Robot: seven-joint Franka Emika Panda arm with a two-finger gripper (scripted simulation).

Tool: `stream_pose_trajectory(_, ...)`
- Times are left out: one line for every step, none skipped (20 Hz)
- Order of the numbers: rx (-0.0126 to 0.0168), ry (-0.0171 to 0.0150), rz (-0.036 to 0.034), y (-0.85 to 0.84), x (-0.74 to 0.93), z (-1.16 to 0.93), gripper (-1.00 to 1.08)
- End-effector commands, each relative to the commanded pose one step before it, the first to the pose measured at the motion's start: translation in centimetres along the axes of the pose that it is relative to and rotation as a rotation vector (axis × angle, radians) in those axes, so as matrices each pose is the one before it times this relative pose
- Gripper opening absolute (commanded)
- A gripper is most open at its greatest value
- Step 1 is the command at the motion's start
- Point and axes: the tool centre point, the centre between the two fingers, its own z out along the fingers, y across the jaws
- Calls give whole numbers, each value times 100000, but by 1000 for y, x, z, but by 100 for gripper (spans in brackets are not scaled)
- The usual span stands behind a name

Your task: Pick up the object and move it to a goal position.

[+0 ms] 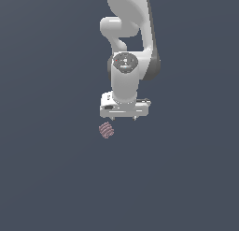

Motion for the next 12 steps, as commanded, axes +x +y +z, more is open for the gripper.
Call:
stream_pose_trajectory(0,0,0,1,0,0,100)
stream_pose_trajectory(-29,73,-114,-1,21,-37,100)
stream_pose_trajectory(-83,214,-331,-3,61,-108,100)
stream_pose_trajectory(-137,350,-536,-3,101,-178,100)
stream_pose_trajectory(-195,488,-738,-6,141,-250,100)
stream_pose_trajectory(-253,618,-912,-8,180,-321,100)
stream_pose_trajectory(-243,580,-823,-10,170,-306,100)
stream_pose_trajectory(-192,452,-604,-13,133,-245,100)
stream_pose_trajectory(-134,312,-377,-16,93,-176,100)
stream_pose_trajectory(-71,167,-156,-17,50,-101,100)
stream_pose_trajectory(0,0,0,-35,9,-9,100)
stream_pose_trajectory(30,-67,117,25,-31,40,100)
